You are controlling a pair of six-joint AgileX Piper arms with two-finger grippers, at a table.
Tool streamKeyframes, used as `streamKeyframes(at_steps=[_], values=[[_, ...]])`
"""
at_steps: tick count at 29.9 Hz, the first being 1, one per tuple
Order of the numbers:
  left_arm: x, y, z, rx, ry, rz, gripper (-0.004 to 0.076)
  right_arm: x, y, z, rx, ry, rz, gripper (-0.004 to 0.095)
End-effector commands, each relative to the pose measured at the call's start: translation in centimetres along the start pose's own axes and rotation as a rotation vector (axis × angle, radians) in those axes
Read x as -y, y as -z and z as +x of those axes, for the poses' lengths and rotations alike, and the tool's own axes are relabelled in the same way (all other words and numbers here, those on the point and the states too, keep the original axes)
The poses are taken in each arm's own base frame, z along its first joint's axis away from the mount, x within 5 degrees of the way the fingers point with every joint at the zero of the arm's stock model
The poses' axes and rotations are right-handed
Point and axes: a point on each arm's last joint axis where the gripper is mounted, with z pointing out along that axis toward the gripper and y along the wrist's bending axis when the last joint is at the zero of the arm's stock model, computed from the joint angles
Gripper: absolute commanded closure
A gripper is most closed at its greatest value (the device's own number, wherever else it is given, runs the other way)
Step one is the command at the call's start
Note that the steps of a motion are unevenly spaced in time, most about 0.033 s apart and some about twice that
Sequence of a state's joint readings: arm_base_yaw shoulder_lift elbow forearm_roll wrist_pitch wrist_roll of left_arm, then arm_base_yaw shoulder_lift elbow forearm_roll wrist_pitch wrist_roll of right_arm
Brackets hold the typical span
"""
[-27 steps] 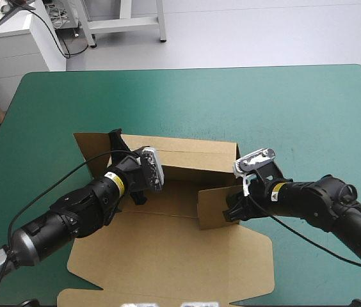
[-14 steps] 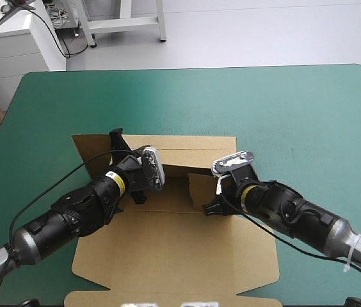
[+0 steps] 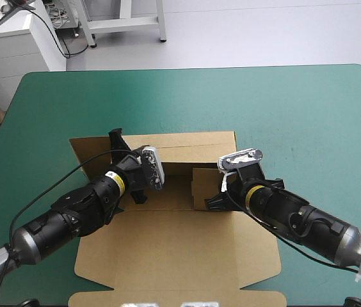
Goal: Fold the box
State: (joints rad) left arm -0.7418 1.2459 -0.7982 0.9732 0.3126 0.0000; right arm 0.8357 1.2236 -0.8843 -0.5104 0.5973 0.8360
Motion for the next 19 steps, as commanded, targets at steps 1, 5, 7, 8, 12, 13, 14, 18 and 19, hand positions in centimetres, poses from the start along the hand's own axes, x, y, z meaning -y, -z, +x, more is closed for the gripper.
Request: streamKeyframes(at_steps=[1, 5, 7, 8, 12, 13, 14, 18, 19], values=[[1.5, -0.4, 2.1, -0.190, 0.151, 0.074, 0.0732, -0.4, 1.6, -2.0, 0.152, 0.029, -0.066, 0.0423], [1.5, -0.4, 2.1, -0.190, 0.151, 0.074, 0.0732, -0.8, 1.3, -2.4, 0.198, 0.051, -0.105, 0.0391], [1.5, -0.4, 2.1, -0.190, 0.151, 0.074, 0.0732, -0.8, 1.0, -2.5, 0.202, 0.036, -0.088, 0.0391], [1.5, -0.4, 2.1, -0.190, 0.151, 0.074, 0.0732, -0.8, 0.7, -2.4, 0.194, 0.030, -0.078, 0.0391], [1.5, -0.4, 2.1, -0.193, 0.153, 0.074, 0.0732, -1.0, -0.8, -2.2, 0.168, 0.052, -0.054, 0.0396], [1.5, -0.4, 2.1, -0.193, 0.153, 0.074, 0.0732, -1.0, -1.1, -2.2, 0.167, 0.047, -0.044, 0.0396], [1.5, -0.4, 2.1, -0.193, 0.153, 0.074, 0.0732, -1.0, -1.4, -2.2, 0.168, 0.034, -0.035, 0.0396], [1.5, -0.4, 2.1, -0.193, 0.151, 0.075, 0.0732, -1.1, -2.0, -2.1, 0.158, 0.015, -0.025, 0.0467], [1.5, -0.4, 2.1, -0.193, 0.151, 0.075, 0.0732, -1.2, -2.0, -2.0, 0.152, 0.019, -0.025, 0.0510]])
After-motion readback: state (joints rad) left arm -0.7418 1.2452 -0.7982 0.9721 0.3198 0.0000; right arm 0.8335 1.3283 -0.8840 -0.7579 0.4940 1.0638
